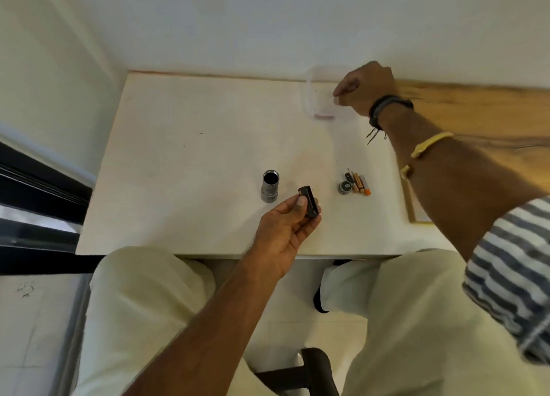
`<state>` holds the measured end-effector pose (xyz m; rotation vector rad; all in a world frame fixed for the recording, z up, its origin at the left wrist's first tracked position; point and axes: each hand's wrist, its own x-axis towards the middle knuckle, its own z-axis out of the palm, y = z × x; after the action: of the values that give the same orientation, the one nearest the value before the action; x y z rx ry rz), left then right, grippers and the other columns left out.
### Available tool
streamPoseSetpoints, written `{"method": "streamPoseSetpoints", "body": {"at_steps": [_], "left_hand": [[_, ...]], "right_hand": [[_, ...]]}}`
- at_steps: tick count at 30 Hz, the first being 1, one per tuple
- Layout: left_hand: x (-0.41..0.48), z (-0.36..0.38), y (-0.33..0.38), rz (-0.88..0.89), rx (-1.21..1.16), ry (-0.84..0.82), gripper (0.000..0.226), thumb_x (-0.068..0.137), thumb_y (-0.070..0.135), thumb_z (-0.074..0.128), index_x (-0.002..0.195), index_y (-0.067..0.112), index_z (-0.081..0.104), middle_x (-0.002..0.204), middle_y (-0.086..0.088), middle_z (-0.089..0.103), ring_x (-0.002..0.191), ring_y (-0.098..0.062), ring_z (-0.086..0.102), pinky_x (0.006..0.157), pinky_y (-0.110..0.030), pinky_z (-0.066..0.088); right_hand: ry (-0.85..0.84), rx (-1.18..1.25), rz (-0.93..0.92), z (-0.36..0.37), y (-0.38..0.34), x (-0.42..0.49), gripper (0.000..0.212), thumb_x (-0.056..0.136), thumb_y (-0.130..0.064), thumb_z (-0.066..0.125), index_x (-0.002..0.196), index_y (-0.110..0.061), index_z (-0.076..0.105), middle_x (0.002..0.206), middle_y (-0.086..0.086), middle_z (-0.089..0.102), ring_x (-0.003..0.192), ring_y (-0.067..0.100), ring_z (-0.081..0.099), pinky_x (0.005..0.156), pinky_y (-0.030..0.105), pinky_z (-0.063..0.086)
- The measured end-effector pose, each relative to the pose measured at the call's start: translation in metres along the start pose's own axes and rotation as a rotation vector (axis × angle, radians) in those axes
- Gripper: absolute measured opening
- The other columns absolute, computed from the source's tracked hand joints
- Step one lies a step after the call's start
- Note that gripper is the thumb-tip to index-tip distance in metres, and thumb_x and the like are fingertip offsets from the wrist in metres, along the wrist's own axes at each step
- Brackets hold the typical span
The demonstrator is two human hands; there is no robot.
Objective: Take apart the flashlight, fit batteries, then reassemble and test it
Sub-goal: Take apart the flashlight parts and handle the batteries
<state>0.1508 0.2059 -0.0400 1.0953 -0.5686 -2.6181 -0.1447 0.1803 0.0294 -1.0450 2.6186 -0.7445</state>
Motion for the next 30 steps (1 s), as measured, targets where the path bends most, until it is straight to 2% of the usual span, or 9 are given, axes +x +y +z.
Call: {"method": "streamPoseSetpoints", "body": {"at_steps": [3, 8, 11, 16, 21, 25, 28, 30], "left_hand": [[0.003, -0.001, 0.002, -0.013, -0.030, -0.012, 0.024, 0.094, 0.009, 0.061, 0.115, -0.001, 0.066, 0.102, -0.014, 0.074, 0.093, -0.023, 0.072, 0.082, -0.032, 0.061], [0.004, -0.001, 0.002, -0.016, -0.052, -0.007, 0.028, 0.096, 0.008, 0.058, 0.122, -0.004, 0.062, 0.105, -0.016, 0.072, 0.096, -0.025, 0.071, 0.084, -0.033, 0.061], [0.003, 0.001, 0.001, -0.024, -0.062, -0.010, 0.029, 0.096, 0.008, 0.058, 0.122, -0.005, 0.061, 0.105, -0.017, 0.072, 0.095, -0.025, 0.071, 0.082, -0.033, 0.061], [0.002, 0.002, 0.003, -0.026, -0.071, -0.025, 0.030, 0.097, 0.008, 0.057, 0.123, -0.005, 0.061, 0.107, -0.017, 0.073, 0.096, -0.025, 0.072, 0.079, -0.032, 0.060], [-0.002, 0.004, 0.006, -0.018, -0.068, -0.040, 0.029, 0.097, 0.009, 0.057, 0.122, -0.005, 0.061, 0.108, -0.018, 0.073, 0.095, -0.025, 0.073, 0.079, -0.032, 0.060], [-0.010, 0.008, 0.009, 0.001, -0.045, -0.047, 0.029, 0.098, 0.009, 0.057, 0.123, -0.005, 0.061, 0.109, -0.019, 0.073, 0.096, -0.026, 0.073, 0.080, -0.033, 0.061], [-0.017, 0.010, 0.011, 0.031, -0.030, -0.054, 0.030, 0.098, 0.009, 0.056, 0.124, -0.006, 0.060, 0.108, -0.019, 0.072, 0.095, -0.026, 0.073, 0.081, -0.034, 0.061], [-0.022, 0.011, 0.010, 0.045, -0.021, -0.055, 0.030, 0.099, 0.009, 0.055, 0.124, -0.007, 0.059, 0.106, -0.019, 0.072, 0.093, -0.025, 0.073, 0.082, -0.034, 0.061]], "right_hand": [[-0.177, -0.164, 0.008, 0.004, -0.002, 0.021, 0.018, 0.074, -0.019, 0.085, 0.091, -0.024, 0.082, 0.091, -0.004, 0.073, 0.096, 0.019, 0.069, 0.082, 0.023, 0.049], [-0.341, -0.374, -0.083, 0.012, -0.006, 0.035, 0.014, 0.084, -0.017, 0.077, 0.097, -0.020, 0.082, 0.116, 0.004, 0.074, 0.112, 0.030, 0.064, 0.094, 0.031, 0.051], [-0.347, -0.404, -0.099, 0.015, -0.005, 0.036, 0.014, 0.086, -0.016, 0.074, 0.097, -0.020, 0.082, 0.115, 0.007, 0.074, 0.109, 0.034, 0.065, 0.095, 0.035, 0.053], [-0.305, -0.372, -0.091, 0.014, -0.005, 0.029, 0.013, 0.086, -0.018, 0.072, 0.095, -0.020, 0.082, 0.109, 0.005, 0.076, 0.105, 0.031, 0.066, 0.085, 0.029, 0.050], [-0.147, -0.231, -0.042, 0.003, -0.006, 0.013, 0.013, 0.079, -0.023, 0.080, 0.090, -0.016, 0.082, 0.093, 0.005, 0.077, 0.094, 0.027, 0.070, 0.085, 0.034, 0.057], [0.021, -0.053, -0.030, -0.012, -0.007, -0.013, 0.014, 0.078, -0.022, 0.076, 0.089, -0.013, 0.080, 0.085, 0.008, 0.078, 0.085, 0.025, 0.074, 0.086, 0.037, 0.060], [0.081, 0.151, -0.017, -0.021, -0.008, -0.044, 0.011, 0.080, -0.019, 0.073, 0.088, -0.015, 0.079, 0.080, 0.009, 0.077, 0.079, 0.022, 0.074, 0.079, 0.036, 0.062], [0.085, 0.369, 0.026, -0.022, -0.008, -0.070, 0.007, 0.082, -0.014, 0.073, 0.087, -0.018, 0.077, 0.081, 0.010, 0.077, 0.074, 0.019, 0.073, 0.068, 0.033, 0.063]]}}
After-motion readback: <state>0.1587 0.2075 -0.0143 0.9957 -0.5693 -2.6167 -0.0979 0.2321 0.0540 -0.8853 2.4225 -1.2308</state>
